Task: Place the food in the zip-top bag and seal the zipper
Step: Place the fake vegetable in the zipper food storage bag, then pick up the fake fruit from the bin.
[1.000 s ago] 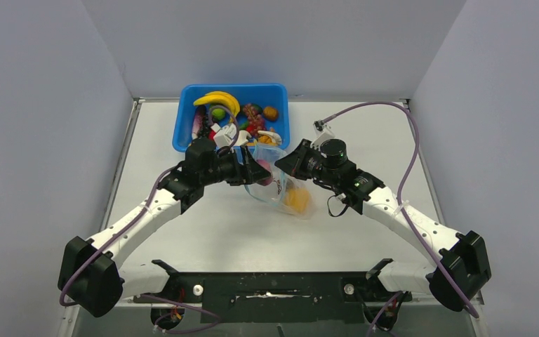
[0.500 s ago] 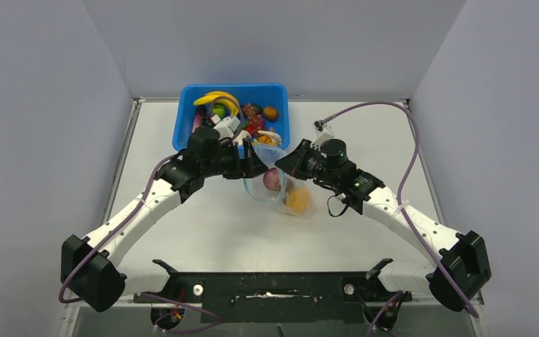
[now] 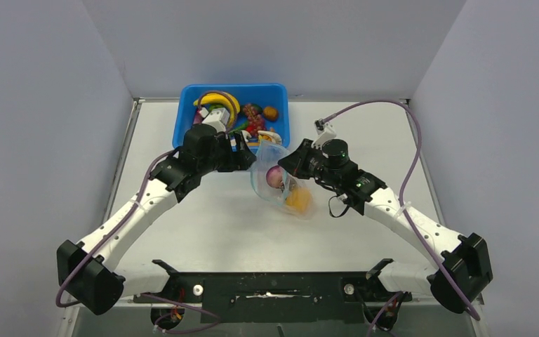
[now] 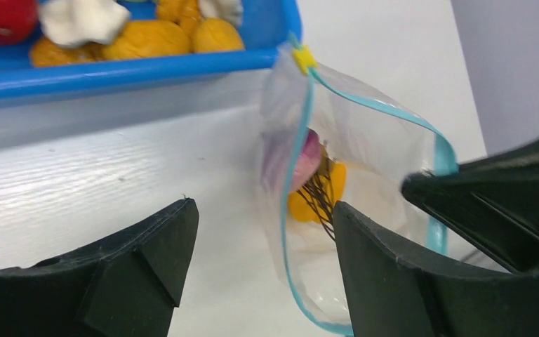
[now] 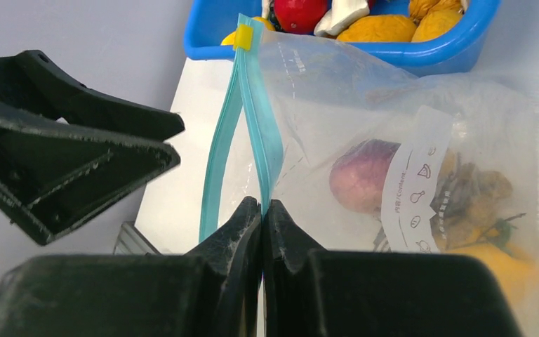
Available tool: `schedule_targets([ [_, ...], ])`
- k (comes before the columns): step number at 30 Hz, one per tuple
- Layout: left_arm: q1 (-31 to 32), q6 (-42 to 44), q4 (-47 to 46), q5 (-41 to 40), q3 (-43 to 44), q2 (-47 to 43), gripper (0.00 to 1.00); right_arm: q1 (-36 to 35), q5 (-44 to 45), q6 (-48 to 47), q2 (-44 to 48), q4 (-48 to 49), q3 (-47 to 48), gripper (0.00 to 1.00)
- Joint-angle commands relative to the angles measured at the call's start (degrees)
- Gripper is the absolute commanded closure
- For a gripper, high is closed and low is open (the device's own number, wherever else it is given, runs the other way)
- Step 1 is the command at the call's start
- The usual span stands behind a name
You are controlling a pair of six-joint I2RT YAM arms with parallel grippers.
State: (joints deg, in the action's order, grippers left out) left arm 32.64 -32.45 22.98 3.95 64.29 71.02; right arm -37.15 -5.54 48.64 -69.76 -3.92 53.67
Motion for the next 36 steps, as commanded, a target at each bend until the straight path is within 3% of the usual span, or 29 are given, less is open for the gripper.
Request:
schedule_targets([
  [1, -1.74, 2.40, -3.07, -13.42, 1.42, -1.06, 0.31, 0.49, 2.90, -4.19, 3.86, 1.41, 0.15, 1.00],
  [3, -3.66, 3.17, -3.87, -13.82, 1.46, 0.64, 0.35, 0.62, 2.86, -5.10, 4.39, 1.25, -0.19, 1.00],
  [7, -7.27, 4.99, -6.10, -12.67, 3.73, 5.88, 0.51, 0.80, 3.51, -5.85, 5.46, 1.35, -1.02, 1.00],
  [12, -10.00, 7.58, -9.83, -14.50, 9.38, 13.70, 0.56, 1.37, 3.75, -6.94, 6.35, 1.72, -1.91, 1.00],
  [20, -12.82, 8.63, -17.26, -22.43, 20.26, 28.43, 0.57, 2.12, 3.66, -8.63, 7.42, 0.01, -0.95, 1.00],
  [22, -13.18, 8.32, -19.66, -23.47, 22.65, 31.59, 0.52, 2.28, 3.99, -8.73, 7.80, -0.07, -1.20, 1.00],
  [30, -15.60, -0.57, -28.56, -27.99, 26.09, 40.23, 0.40, 2.85, 3.69, -8.04, 7.55, 1.25, -2.17, 1.00],
  [36, -18.63, -11.28, -35.33, -23.48, 24.22, 43.20, 0.39, 2.87, 3.60, -7.87, 6.83, 1.55, -2.20, 1.00],
])
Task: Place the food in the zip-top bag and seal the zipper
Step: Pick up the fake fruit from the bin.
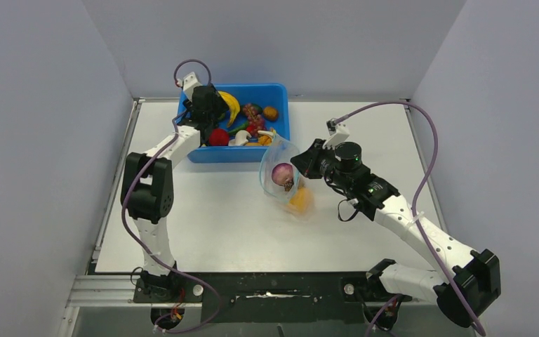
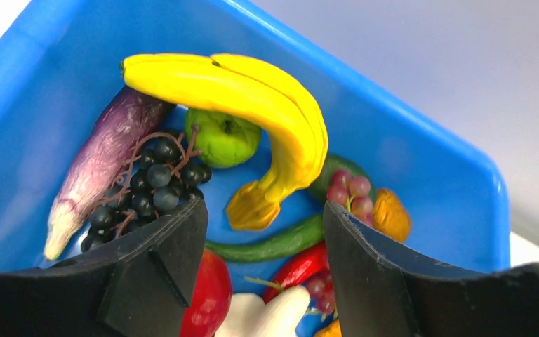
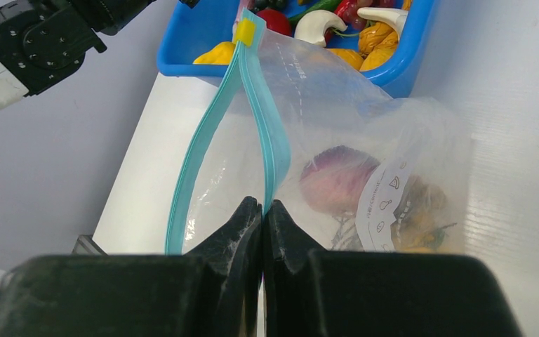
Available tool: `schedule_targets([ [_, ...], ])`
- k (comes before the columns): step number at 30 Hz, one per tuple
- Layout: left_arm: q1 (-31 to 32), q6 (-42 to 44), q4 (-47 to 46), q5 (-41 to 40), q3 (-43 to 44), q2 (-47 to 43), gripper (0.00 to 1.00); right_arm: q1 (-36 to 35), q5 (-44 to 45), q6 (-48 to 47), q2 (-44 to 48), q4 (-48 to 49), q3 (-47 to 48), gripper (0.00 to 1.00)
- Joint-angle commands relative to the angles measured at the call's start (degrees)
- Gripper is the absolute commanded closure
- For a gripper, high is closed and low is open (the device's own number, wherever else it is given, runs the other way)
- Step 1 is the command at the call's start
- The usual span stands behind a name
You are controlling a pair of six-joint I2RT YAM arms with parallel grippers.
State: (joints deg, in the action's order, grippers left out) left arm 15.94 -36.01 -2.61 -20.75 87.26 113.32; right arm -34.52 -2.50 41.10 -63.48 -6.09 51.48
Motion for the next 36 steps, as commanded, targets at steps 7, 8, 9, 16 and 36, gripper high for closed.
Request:
schedule_targets([
  [7, -1.82, -8.75, -13.39, 5.50, 3.35, 6.05, 0.42, 0.25, 0.19, -0.64, 0.58, 4.14, -0.06, 1.00],
  [8, -1.75, -9.06, -13.38, 5.55, 3.81, 6.91, 0.43, 0.29, 0.39, -0.71, 0.73, 4.03, -0.14, 1.00],
  [9, -1.73, -9.48, -13.51, 5.55, 4.25, 7.72, 0.43, 0.33, 0.66, -0.69, 0.92, 3.97, -0.42, 1.00],
  [16, -1.71, -10.40, -12.98, 8.14, 12.22, 16.47, 0.42, 0.85, -0.39, -0.89, 1.21, 4.13, -1.15, 1.00],
  [36, -1.30, -8.86, -19.59, 10.82, 14.07, 22.57, 0.69, 3.06, -1.13, -0.93, 4.06, 3.20, -2.65, 1.00],
])
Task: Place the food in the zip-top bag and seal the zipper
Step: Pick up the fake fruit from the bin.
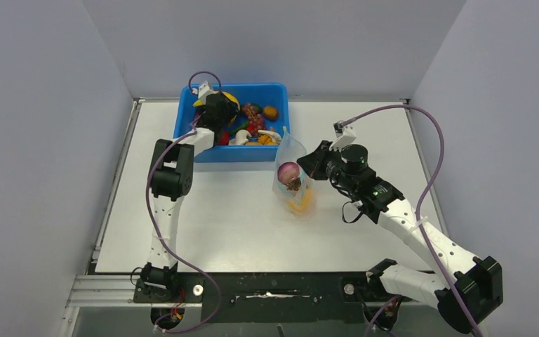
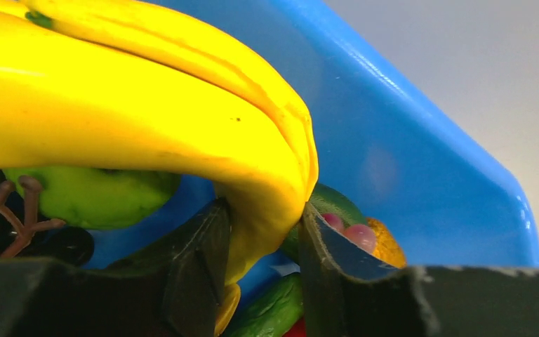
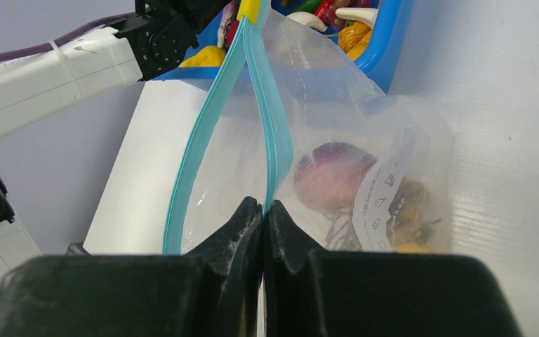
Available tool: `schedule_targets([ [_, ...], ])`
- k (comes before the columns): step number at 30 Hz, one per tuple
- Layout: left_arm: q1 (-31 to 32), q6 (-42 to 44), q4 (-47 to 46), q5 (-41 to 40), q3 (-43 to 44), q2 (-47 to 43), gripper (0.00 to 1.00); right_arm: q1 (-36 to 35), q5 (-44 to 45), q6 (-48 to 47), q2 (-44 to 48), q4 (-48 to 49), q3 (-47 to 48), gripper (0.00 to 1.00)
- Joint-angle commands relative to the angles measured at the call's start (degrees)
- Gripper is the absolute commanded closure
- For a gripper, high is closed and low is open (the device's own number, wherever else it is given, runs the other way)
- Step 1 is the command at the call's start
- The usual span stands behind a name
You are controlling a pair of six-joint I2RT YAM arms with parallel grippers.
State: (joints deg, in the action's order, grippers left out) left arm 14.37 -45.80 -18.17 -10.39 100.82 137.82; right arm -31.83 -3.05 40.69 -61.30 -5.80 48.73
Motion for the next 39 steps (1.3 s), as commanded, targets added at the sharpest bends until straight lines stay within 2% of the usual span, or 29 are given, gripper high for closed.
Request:
schedule_targets([
  [1, 0.35, 1.22, -4.32, 0.46, -0.28, -2.52, 0.73, 0.37, -0.78, -0.26, 1.93, 3.10, -0.02, 1.00],
  [7, 0.39, 2.87, -4.59, 1.22, -3.30, -5.61, 0.88, 0.37, -1.63, 1.22, 2.21, 3.62, -0.64, 1.00],
  [14, 0.57, 3.26, -6.22, 1.60, -7.43, -9.87, 0.93, 0.39, -1.83, 2.02, 2.07, 3.90, -1.11, 1.00],
  [29, 0.51, 4.16, -7.45, 7.18, -21.30, -27.92, 0.95, 0.45, -3.17, 4.13, 1.15, 3.56, -0.30, 1.00],
  [39, 0.72, 3.85, 1.85, 19.04, -28.56, -42.17, 0.95, 0.41, -6.76, 7.50, -0.08, 4.93, 0.48, 1.00],
])
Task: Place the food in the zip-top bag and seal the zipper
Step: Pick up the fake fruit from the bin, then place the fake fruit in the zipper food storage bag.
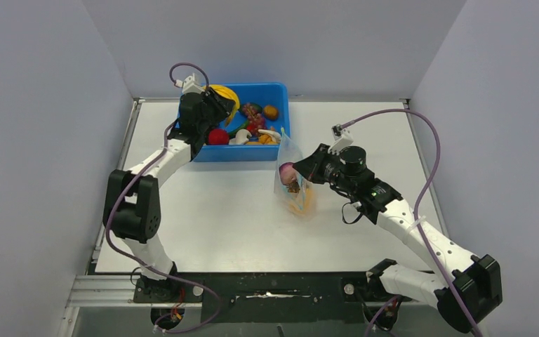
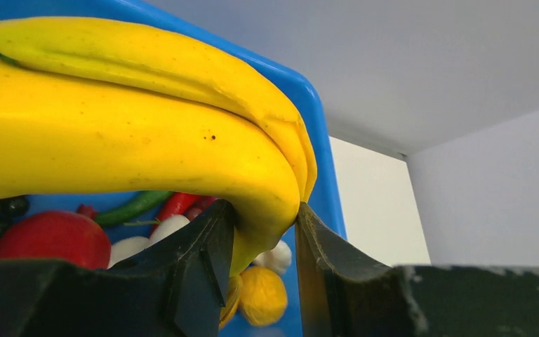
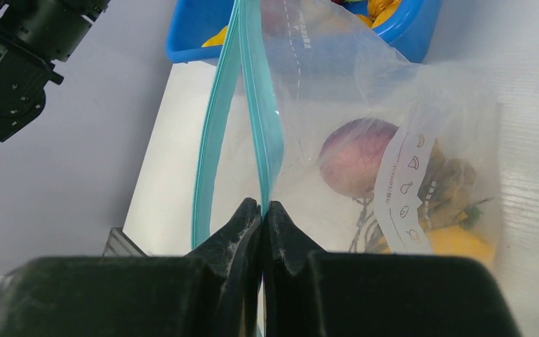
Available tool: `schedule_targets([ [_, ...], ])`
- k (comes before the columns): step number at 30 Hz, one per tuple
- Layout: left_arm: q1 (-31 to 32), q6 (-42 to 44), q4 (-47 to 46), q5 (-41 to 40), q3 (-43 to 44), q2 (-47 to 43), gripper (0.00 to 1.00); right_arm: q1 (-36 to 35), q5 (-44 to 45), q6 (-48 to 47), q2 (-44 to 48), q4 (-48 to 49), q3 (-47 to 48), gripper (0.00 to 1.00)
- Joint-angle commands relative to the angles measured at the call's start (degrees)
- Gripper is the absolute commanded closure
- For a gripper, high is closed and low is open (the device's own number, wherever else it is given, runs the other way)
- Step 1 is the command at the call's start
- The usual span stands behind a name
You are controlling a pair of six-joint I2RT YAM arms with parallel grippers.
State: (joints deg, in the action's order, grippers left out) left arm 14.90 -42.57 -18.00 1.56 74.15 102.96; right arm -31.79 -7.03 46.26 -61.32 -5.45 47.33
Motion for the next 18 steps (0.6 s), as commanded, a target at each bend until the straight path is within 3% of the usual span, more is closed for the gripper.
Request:
schedule_targets([
  [1, 0.21, 0.75, 2.60, 8.19, -2.80, -9.06, 0.95, 0.42, -3.74, 2.32, -0.19, 5.21, 1.89, 1.00],
  [8, 1.35, -0.30, 5.66, 15.38, -13.35, -24.98, 0.95, 0.25, -11.21, 8.17, -2.53, 13.02, 0.25, 1.00],
  [18, 7.28, -6.31, 9.83, 21.56, -23.27, -43.68, 0.95, -1.83, -8.75, 8.14, -5.17, 13.24, 2.15, 1.00],
])
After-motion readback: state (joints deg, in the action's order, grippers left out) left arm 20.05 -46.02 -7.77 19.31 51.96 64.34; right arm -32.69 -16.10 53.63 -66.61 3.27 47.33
